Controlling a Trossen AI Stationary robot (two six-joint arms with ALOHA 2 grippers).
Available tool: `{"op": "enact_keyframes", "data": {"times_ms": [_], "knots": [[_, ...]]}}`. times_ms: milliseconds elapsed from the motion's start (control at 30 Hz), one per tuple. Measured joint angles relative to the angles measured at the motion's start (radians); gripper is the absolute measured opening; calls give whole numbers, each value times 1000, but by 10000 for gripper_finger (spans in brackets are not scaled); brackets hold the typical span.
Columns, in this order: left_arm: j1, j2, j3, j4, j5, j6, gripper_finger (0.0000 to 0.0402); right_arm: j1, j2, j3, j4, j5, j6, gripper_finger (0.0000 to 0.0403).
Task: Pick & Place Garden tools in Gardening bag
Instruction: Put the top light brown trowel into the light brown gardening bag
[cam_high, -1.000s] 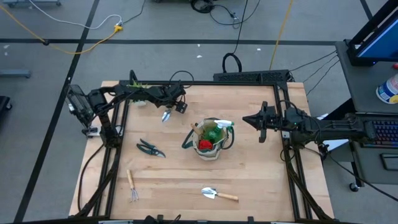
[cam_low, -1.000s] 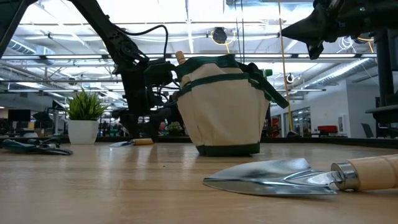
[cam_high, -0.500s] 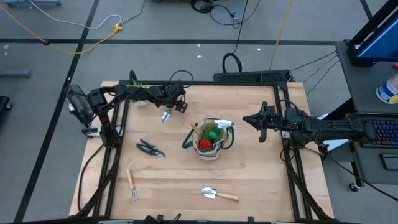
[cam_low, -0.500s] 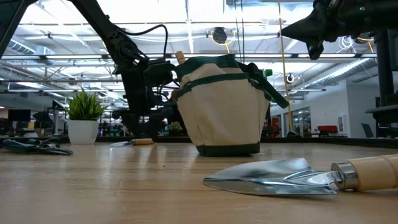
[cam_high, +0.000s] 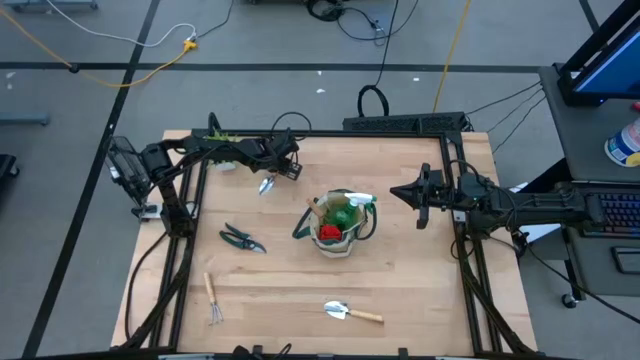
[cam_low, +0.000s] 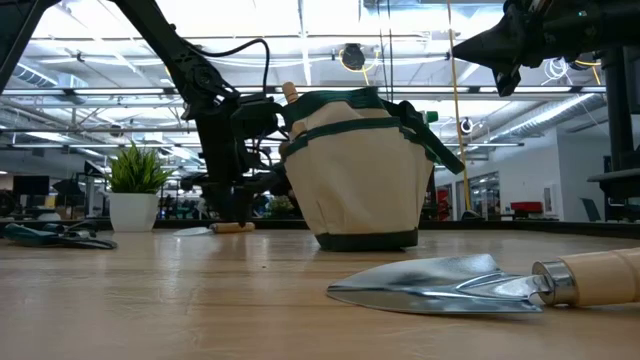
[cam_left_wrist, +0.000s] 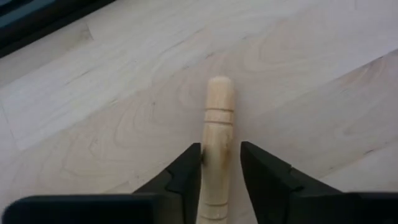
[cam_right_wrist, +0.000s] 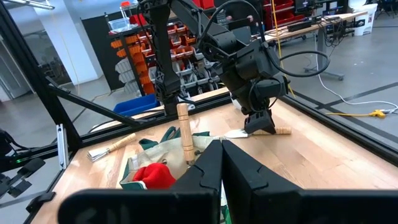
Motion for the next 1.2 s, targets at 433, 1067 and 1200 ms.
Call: {"op": "enact_keyframes", "data": {"times_ms": [433, 1067, 1200], "knots": [[-20, 65, 4, 9, 4, 8, 86, 0, 0, 0, 0, -2, 0, 0], [-31, 81, 1, 3, -5, -4, 71, 0, -4, 0, -1, -1, -2, 0], [-29, 82, 1, 3, -19, -28, 71, 0, -4, 0, -1, -1, -1, 0]]}}
